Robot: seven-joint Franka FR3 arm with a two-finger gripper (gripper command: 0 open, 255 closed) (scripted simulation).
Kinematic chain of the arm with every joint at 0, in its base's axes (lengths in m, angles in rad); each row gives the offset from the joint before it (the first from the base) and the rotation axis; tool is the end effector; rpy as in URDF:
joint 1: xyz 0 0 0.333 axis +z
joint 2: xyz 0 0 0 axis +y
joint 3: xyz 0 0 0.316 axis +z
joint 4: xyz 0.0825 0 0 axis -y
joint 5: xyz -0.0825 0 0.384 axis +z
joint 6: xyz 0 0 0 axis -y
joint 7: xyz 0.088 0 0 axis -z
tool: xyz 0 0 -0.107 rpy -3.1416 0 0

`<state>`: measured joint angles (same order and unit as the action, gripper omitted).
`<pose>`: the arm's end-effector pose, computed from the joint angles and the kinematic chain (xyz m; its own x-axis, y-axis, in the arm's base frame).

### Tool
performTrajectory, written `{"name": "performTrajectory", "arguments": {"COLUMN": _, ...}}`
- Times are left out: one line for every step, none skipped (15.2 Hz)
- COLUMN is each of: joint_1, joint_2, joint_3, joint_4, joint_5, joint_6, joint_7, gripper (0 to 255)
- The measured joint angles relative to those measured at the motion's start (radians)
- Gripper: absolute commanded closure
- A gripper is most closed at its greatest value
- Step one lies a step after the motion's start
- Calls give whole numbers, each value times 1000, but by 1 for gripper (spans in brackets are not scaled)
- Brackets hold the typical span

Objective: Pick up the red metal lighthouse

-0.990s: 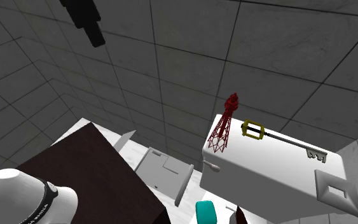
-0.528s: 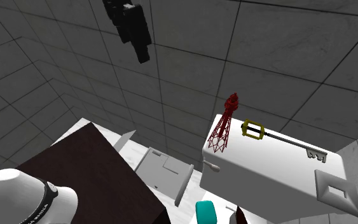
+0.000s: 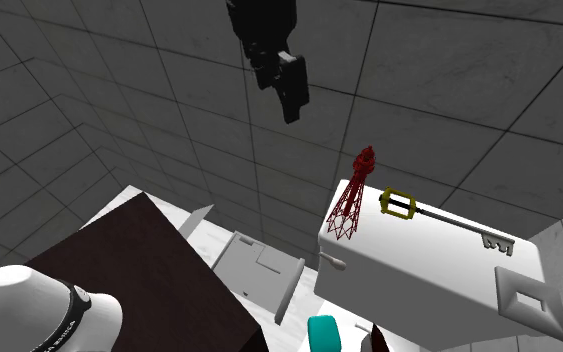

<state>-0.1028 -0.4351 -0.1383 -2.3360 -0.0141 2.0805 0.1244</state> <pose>0.4241 -0.1102 0.5164 0.9233 -0.3452 0.1682 -0.3388 -0.9385 -0.0662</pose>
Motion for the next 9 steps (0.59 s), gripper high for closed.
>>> {"name": "performTrajectory", "arguments": {"joint_1": -4, "joint_2": 33, "joint_3": -10, "joint_4": 12, "joint_5": 3, "joint_6": 27, "joint_7": -1, "gripper": 0}}
{"name": "performTrajectory", "arguments": {"joint_1": -8, "joint_2": 67, "joint_3": -19, "joint_4": 30, "joint_5": 7, "joint_6": 50, "joint_7": -3, "gripper": 0}}
{"name": "performTrajectory", "arguments": {"joint_1": -12, "joint_2": 100, "joint_3": -28, "joint_4": 49, "joint_5": 12, "joint_6": 70, "joint_7": -4, "gripper": 0}}
{"name": "performTrajectory", "arguments": {"joint_1": -16, "joint_2": 130, "joint_3": -36, "joint_4": 55, "joint_5": 18, "joint_6": 100, "joint_7": -6, "gripper": 0}}
{"name": "performTrajectory", "arguments": {"joint_1": -22, "joint_2": 160, "joint_3": -50, "joint_4": 69, "joint_5": 24, "joint_6": 122, "joint_7": -15, "gripper": 0}}
{"name": "performTrajectory", "arguments": {"joint_1": -24, "joint_2": 189, "joint_3": -57, "joint_4": 82, "joint_5": 32, "joint_6": 145, "joint_7": -14, "gripper": 0}}
{"name": "performTrajectory", "arguments": {"joint_1": -28, "joint_2": 225, "joint_3": -68, "joint_4": 100, "joint_5": 41, "joint_6": 169, "joint_7": -22, "gripper": 0}}
{"name": "performTrajectory", "arguments": {"joint_1": -33, "joint_2": 261, "joint_3": -80, "joint_4": 120, "joint_5": 52, "joint_6": 190, "joint_7": -31, "gripper": 0}}
{"name": "performTrajectory", "arguments": {"joint_1": -34, "joint_2": 295, "joint_3": -85, "joint_4": 142, "joint_5": 63, "joint_6": 207, "joint_7": -29, "gripper": 0}}
